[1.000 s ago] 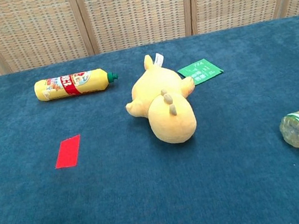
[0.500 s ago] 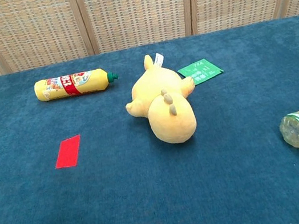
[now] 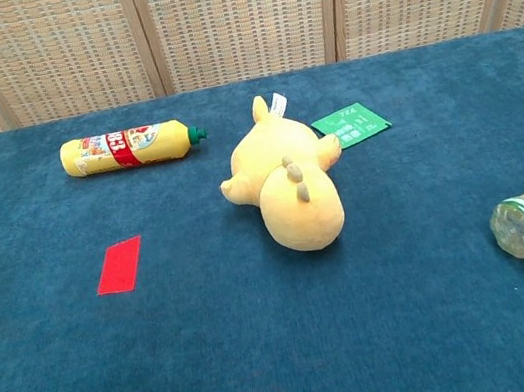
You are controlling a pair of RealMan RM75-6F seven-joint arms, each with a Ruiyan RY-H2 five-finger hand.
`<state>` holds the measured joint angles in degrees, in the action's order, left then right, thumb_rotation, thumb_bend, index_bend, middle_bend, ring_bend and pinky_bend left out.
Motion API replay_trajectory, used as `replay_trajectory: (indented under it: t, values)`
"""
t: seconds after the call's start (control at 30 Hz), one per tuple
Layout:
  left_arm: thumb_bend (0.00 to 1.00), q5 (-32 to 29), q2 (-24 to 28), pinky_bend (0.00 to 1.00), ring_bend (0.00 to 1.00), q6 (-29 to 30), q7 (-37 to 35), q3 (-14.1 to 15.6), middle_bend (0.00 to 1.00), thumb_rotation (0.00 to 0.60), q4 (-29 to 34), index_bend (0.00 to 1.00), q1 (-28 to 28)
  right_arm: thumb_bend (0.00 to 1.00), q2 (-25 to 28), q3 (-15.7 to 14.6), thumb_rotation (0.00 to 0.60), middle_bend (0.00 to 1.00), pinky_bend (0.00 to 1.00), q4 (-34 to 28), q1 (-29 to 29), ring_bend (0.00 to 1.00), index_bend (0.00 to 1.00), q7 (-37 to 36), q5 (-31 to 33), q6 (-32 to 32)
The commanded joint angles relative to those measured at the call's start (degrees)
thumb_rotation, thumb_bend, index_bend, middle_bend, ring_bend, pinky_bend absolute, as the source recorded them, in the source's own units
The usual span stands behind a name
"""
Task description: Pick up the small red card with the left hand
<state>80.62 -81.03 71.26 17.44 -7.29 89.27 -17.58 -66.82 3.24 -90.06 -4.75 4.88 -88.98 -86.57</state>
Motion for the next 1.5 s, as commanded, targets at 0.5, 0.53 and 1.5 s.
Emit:
replay_trajectory:
  t: [0.5,0.53,1.5]
  values:
    - [0.31,-12.2,-11.3,0.00,0.00,-10.2,12.0,-3.6,0.00,0.600,-4.7,0.00,-10.3,0.00,1.0,0.3,0.600,0.00,0.00,0.5,-0.3,0.00,0.00,-3.7,1.2,1.2]
    - [0.31,-12.5,-11.5,0.00,0.00,-10.3,12.5,-3.6,0.00,0.600,-4.8,0.00,-10.6,0.00,1.0,0.4,0.600,0.00,0.00,0.6,-0.3,0.00,0.00,-3.9,1.2,1.2]
    - [0.31,-17.9,-16.5,0.00,0.00,-10.2,18.0,-0.6,0.00,0.600,-8.4,0.00,-13.6,0.00,2.1,0.5,0.600,0.00,0.00,1.1,-0.4,0.00,0.00,-8.1,1.6,1.6]
